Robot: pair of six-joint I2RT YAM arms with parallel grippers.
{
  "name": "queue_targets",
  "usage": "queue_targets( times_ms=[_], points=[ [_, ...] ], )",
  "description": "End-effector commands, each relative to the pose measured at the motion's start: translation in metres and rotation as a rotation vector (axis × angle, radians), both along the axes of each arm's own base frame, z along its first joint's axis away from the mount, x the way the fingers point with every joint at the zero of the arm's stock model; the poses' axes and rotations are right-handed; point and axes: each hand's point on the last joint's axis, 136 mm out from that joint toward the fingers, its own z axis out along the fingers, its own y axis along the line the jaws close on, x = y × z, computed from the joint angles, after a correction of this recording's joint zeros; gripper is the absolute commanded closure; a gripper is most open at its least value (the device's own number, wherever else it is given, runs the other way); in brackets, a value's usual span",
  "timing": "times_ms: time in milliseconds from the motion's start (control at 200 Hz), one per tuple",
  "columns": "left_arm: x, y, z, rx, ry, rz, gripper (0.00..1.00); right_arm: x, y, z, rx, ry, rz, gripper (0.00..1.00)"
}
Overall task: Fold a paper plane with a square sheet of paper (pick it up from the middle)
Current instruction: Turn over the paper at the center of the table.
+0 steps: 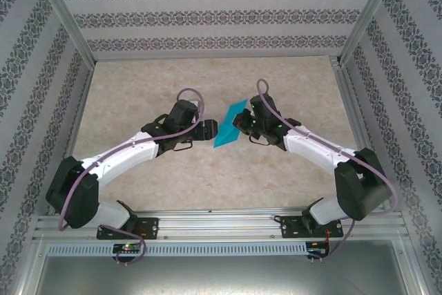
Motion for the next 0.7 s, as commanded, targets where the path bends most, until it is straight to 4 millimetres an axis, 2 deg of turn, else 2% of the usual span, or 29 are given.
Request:
queue_targets(
  times_ms=[0, 100, 200, 320, 440, 590, 694],
  points=[
    [0.007, 0.007, 0.013, -0.009, -0.074, 0.014, 0.15, 0.008, -0.002, 0.000, -0.057, 0.003, -0.049, 1.00],
    [0.005, 0.009, 0.011, -0.009, -0.077, 0.015, 0.12, 0.016, 0.005, 0.001, -0.065, 0.008, -0.059, 1.00],
    [0.004, 0.012, 0.004, 0.013, -0.079, 0.014, 0.10, 0.016, 0.007, -0.012, -0.087, 0.053, -0.079, 1.00],
    [0.003, 0.011, -0.007, 0.018, -0.084, 0.000, 0.07, 0.029, 0.014, -0.014, -0.068, 0.049, -0.101, 0.99],
    [0.004, 0.017, -0.022, 0.058, -0.092, 0.007, 0.02, 0.037, 0.022, -0.031, -0.076, 0.110, -0.076, 1.00],
    [0.004, 0.004, -0.035, 0.048, -0.128, -0.080, 0.00, 0.034, 0.012, -0.061, -0.102, 0.191, -0.143, 1.00],
    [0.004, -0.009, -0.039, 0.050, -0.156, -0.159, 0.00, 0.027, 0.002, -0.067, -0.111, 0.224, -0.202, 1.00]
  ],
)
